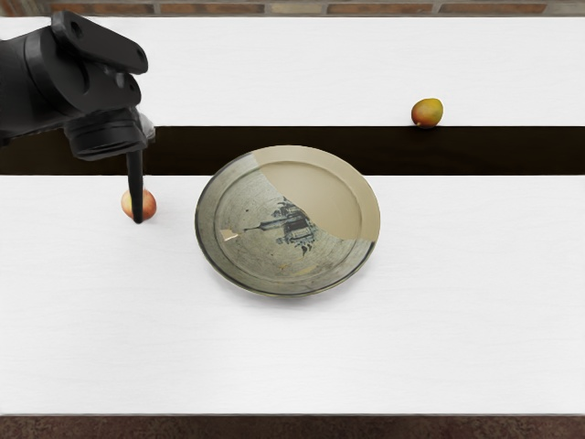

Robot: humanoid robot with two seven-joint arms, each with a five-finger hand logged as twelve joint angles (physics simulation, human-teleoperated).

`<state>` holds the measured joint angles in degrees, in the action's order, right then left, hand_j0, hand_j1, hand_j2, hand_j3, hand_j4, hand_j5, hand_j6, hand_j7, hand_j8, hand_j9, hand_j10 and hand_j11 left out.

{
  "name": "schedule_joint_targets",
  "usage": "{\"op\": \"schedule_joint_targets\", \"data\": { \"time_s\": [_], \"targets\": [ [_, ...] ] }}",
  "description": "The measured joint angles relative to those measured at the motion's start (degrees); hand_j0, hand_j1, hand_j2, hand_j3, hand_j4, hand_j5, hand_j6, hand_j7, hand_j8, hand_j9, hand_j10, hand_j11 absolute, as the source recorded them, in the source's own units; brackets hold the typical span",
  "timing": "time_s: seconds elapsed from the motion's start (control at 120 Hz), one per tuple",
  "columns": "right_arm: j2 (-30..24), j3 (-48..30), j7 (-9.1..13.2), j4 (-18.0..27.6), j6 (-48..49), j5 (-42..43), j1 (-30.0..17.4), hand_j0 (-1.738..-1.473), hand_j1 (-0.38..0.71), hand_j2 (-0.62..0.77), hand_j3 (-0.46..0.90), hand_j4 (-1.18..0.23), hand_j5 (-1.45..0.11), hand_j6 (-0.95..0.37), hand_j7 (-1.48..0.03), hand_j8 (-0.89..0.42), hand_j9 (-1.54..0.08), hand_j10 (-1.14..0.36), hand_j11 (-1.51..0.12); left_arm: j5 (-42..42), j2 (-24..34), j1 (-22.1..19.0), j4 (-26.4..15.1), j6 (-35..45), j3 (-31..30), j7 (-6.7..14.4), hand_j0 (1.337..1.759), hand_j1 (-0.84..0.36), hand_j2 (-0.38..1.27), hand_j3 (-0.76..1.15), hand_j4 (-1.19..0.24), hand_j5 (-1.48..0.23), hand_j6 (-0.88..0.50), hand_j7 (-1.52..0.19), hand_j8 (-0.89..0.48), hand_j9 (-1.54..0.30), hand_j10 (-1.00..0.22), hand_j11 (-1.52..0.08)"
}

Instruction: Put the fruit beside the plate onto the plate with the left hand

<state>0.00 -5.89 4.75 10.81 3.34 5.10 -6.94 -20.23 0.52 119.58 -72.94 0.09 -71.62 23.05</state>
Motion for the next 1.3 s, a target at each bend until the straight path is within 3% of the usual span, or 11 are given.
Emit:
{"op": "schedule_joint_targets", "data": {
  "time_s": [0.35,0.508,0.858,1.3],
  "targets": [
    [0.0,0.0,0.0,0.0,0.0,0.0,0.0,-1.658,-0.33,0.00,0.00,-0.02,-0.02,-0.02,-0.02,-0.02,-0.02,-0.02,-0.02,-5.8,-0.5,-7.4,-2.0,14.3,-1.4,-0.1,1.658,0.29,0.01,0.00,-0.05,-0.06,-0.05,-0.06,-0.05,-0.06,-0.05,-0.06],
    [0.0,0.0,0.0,0.0,0.0,0.0,0.0,-1.658,-0.33,0.00,0.00,-0.02,-0.02,-0.02,-0.02,-0.02,-0.02,-0.02,-0.02,-5.8,-0.5,-11.8,0.1,19.7,0.7,-3.2,1.658,0.26,0.01,0.00,-0.07,-0.09,-0.07,-0.09,-0.07,-0.09,-0.07,-0.09],
    [0.0,0.0,0.0,0.0,0.0,0.0,0.0,-1.658,-0.33,0.00,0.00,-0.02,-0.02,-0.02,-0.02,-0.02,-0.02,-0.02,-0.02,-5.2,-0.5,-18.1,7.8,21.5,1.1,-4.3,1.658,0.20,0.03,0.00,-0.13,-0.16,-0.13,-0.16,-0.13,-0.16,-0.13,-0.16],
    [0.0,0.0,0.0,0.0,0.0,0.0,0.0,-1.658,-0.33,0.00,0.00,-0.02,-0.02,-0.02,-0.02,-0.02,-0.02,-0.02,-0.02,-5.0,-0.5,-19.9,9.0,21.6,1.7,-4.4,1.658,0.08,0.05,0.00,-0.23,-0.30,-0.23,-0.30,-0.23,-0.30,-0.23,-0.30]
  ]
}}
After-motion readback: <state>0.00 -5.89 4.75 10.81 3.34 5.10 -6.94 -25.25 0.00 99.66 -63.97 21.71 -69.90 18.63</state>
